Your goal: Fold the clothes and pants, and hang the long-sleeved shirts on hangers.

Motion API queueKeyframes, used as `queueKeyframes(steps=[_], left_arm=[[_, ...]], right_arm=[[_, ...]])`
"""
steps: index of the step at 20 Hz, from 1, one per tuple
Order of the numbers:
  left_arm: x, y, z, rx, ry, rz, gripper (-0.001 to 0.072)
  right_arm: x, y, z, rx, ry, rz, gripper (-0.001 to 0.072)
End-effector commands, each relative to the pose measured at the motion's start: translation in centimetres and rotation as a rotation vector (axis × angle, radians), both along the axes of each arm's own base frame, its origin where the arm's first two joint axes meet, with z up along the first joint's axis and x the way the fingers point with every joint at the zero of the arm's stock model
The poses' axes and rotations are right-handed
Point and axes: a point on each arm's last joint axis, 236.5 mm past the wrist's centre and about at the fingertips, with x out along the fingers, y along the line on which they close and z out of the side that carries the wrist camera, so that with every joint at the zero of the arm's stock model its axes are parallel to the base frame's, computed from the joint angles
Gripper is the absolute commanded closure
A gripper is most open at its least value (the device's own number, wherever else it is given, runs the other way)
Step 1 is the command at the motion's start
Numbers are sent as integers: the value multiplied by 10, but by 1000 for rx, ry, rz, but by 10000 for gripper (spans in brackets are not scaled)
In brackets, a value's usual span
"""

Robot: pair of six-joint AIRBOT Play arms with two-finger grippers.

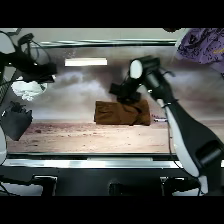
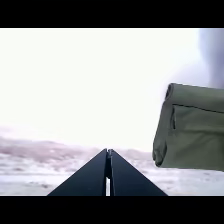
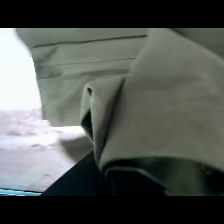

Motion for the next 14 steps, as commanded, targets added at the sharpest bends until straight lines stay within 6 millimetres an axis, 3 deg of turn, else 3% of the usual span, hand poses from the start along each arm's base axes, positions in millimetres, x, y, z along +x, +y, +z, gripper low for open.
queueKeyframes(steps=[1,4,7,9,10,11,12,14], left_arm=[[-5,31,8,17,0,44,692],[-5,35,8,17,-1,51,691],[-7,34,-3,19,27,51,692],[-9,34,-11,20,51,51,691],[-10,34,-13,20,57,51,691],[-10,34,-14,20,58,51,691],[-10,34,-14,20,56,51,691],[-10,34,-14,19,57,53,691]], right_arm=[[3,52,-33,102,42,-10,686],[9,58,-52,110,57,-18,685],[14,74,-53,174,45,-1,682],[19,86,-45,229,14,17,553],[21,93,-36,263,-7,40,548],[23,100,-25,298,-34,67,465],[26,107,-9,332,-75,101,325],[33,111,27,364,-161,145,246]])
